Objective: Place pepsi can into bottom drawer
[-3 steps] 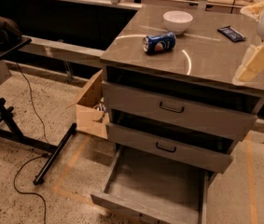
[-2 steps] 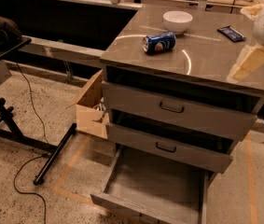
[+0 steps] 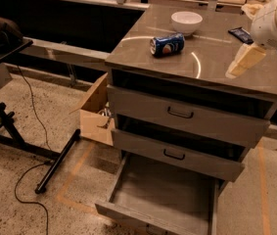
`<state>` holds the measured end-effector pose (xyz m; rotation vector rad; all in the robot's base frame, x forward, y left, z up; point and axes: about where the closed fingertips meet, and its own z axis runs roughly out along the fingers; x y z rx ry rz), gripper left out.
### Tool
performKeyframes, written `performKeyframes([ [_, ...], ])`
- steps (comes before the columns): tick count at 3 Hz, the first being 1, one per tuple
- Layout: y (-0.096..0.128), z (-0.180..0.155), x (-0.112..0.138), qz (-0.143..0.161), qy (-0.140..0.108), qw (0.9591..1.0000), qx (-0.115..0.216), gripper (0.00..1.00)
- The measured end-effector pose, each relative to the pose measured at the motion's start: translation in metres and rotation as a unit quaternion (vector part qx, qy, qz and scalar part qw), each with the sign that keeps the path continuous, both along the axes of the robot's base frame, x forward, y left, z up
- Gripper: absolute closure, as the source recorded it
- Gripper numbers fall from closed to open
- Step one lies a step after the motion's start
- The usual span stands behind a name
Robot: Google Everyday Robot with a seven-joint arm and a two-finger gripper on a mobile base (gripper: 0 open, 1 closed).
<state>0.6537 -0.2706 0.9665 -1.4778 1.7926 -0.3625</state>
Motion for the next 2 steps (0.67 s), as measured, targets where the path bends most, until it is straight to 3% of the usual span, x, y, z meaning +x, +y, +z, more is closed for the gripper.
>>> performKeyframes([
  [2, 0.002, -0.008, 0.036, 0.014, -0.028, 0.9993, -0.021, 0.00],
])
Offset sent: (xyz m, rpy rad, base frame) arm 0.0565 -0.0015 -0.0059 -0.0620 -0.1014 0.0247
